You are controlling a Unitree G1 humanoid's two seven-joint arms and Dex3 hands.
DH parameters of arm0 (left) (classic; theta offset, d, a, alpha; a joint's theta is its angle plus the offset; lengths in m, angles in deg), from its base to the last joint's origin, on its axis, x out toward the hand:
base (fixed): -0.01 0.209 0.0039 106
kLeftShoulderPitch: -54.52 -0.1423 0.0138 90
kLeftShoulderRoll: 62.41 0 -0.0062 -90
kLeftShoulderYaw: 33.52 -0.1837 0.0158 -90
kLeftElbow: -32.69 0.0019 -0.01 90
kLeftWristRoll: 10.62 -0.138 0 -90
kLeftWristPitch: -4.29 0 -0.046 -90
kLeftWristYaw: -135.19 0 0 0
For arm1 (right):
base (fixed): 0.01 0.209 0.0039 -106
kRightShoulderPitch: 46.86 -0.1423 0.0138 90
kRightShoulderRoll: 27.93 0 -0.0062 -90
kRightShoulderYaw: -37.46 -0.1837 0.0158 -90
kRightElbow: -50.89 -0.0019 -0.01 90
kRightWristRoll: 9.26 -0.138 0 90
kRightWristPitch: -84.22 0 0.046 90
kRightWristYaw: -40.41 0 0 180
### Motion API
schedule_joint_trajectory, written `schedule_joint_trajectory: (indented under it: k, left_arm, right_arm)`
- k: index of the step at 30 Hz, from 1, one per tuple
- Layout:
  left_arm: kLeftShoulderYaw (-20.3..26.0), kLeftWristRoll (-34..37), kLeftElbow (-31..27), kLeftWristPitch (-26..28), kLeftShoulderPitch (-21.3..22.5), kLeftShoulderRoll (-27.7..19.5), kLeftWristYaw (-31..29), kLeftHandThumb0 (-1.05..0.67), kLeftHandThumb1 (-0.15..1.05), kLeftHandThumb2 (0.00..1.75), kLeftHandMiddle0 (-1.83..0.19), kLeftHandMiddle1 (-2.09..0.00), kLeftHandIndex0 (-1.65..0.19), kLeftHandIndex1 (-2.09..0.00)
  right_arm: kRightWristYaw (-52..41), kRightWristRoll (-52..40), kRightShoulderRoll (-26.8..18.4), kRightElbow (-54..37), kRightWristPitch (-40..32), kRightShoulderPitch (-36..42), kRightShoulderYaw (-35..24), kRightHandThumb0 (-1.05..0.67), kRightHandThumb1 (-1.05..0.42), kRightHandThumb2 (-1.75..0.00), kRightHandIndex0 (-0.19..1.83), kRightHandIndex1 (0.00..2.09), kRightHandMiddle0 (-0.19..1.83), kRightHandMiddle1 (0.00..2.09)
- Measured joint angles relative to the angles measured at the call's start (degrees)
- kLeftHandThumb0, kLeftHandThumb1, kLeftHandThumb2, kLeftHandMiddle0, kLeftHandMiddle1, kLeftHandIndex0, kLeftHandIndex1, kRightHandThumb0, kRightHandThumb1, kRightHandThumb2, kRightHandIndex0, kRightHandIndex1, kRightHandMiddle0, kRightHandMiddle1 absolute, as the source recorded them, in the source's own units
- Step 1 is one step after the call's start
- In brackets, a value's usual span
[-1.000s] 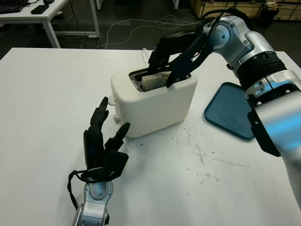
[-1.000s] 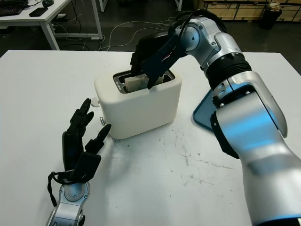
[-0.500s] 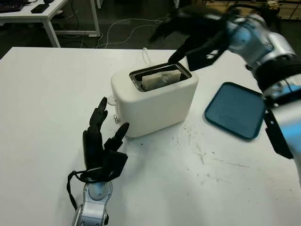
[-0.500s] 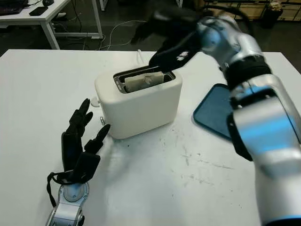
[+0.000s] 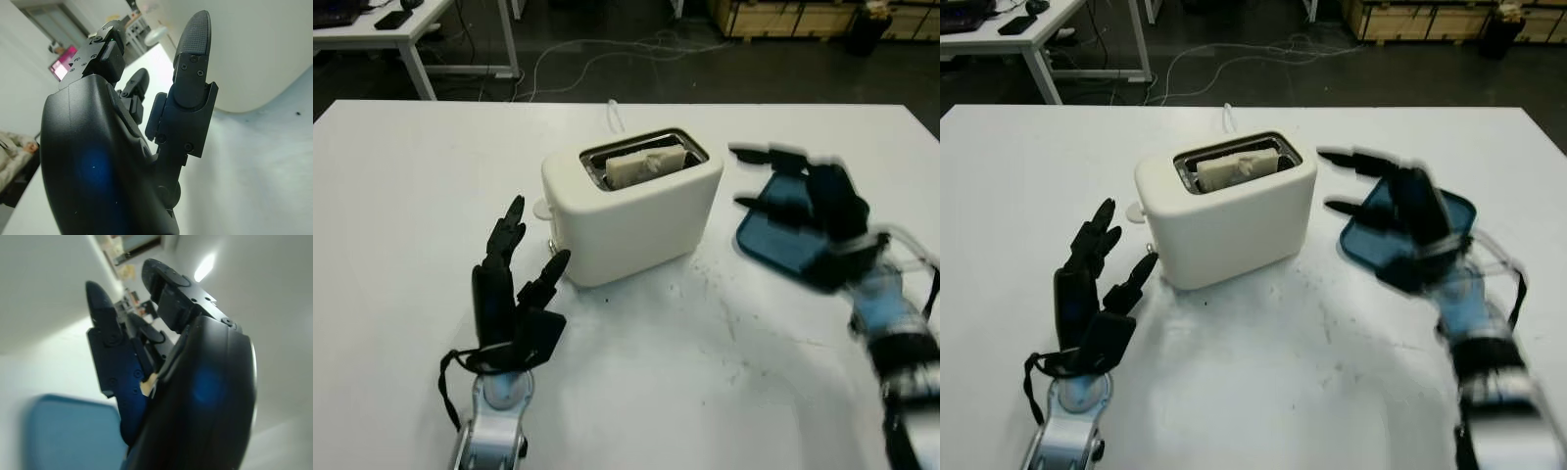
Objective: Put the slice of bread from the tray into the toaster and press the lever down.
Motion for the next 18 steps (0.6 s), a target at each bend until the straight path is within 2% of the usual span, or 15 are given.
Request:
schedule_joint_trajectory:
  k: [6,11,18]
  left_arm:
    - [2.31,-0.04,-2.41,0.98,1.92,-2.79,-2.46,-0.6,0.92,0.13,-0.43,-0.39,-0.46,-0.04]
    - [3.85,-0.08,-3.38,1.32,3.61,-4.96,-4.17,-0.52,0.92,0.05,-0.5,-0.46,-0.57,-0.08]
    - [5.75,-3.78,-3.66,0.94,4.96,-9.61,-5.42,-0.38,0.87,0.0,-0.68,-0.63,-0.77,-0.16]
  right_arm:
    - [-3.88,-7.84,3.87,-18.57,-13.77,13.8,-2.15,-0.2,-0.9,-0.01,0.91,0.13,0.82,0.01]
    - [-5.77,-10.67,7.42,-22.35,-17.75,15.96,-3.34,-0.19,-0.92,-0.01,0.92,0.12,0.83,0.01]
    - [-5.83,-8.8,9.55,-23.13,-18.93,15.97,-3.83,-0.18,-0.91,0.0,0.92,0.1,0.85,0.01]
